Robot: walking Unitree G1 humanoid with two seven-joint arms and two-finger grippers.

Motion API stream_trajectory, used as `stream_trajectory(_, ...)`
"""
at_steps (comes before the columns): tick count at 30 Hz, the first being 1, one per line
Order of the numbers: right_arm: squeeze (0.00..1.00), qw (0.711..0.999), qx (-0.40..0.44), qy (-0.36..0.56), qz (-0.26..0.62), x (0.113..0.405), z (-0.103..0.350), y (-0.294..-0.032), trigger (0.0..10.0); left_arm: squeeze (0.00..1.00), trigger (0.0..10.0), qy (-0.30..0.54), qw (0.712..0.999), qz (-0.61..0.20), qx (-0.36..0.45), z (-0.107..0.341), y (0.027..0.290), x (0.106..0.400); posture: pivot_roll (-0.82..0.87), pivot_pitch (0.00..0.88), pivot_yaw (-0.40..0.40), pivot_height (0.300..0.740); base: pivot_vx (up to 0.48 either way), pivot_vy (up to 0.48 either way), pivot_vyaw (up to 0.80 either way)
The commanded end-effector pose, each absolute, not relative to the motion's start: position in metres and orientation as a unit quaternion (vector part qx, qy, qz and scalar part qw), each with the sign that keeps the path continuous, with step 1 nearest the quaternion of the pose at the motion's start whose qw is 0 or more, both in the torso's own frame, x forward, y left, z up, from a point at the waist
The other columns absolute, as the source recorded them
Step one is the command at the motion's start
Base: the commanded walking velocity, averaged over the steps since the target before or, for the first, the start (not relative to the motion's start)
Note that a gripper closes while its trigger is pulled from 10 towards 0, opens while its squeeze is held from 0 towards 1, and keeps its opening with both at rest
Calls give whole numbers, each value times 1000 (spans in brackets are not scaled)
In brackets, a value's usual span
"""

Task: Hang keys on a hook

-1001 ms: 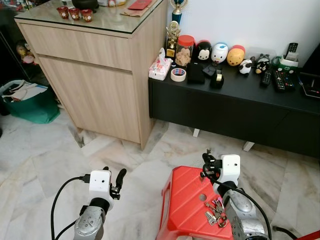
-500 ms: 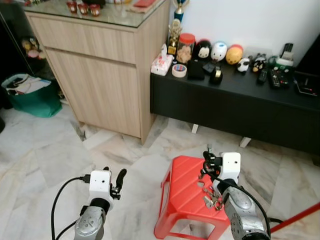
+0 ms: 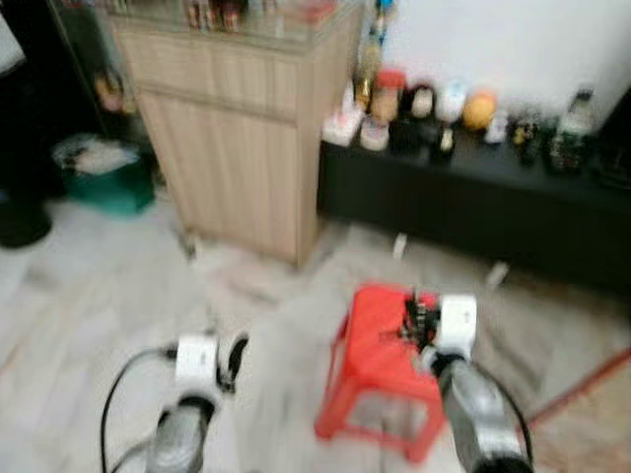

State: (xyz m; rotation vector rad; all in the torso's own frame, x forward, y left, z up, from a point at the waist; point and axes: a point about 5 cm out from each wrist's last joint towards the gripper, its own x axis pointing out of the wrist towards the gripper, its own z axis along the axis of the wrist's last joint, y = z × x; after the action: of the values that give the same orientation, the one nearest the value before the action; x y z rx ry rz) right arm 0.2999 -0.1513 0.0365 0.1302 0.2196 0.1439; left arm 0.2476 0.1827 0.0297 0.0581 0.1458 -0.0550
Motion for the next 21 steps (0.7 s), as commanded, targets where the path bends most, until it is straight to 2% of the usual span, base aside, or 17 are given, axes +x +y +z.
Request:
stream_trajectory(1, 0, 989, 65, 116, 57, 298, 34, -159, 10000, 0, 10000, 76, 996, -32, 22, 28, 180, 245, 65, 42, -56, 740, -296, 0, 0)
stream_trajectory(8, 0, 990, 68, 114, 45, 304, 39, -161, 10000, 0, 10000, 78, 996, -35, 23, 27, 179, 246, 66, 29, -55, 740, -297, 0, 0)
stream_trajectory(13, 0, 990, 69, 106, 56, 309, 46, -156, 10000, 0, 10000, 79, 996, -39, 26, 26, 179, 247, 66, 19, -53, 740, 0, 0, 0)
stream_trajectory(21, 0, 986, 70, 85, 124, 324, 68, -141, 10000, 0, 10000, 62, 995, -73, 25, 38, 173, 256, 67, 20, -50, 740, 0, 0, 0)
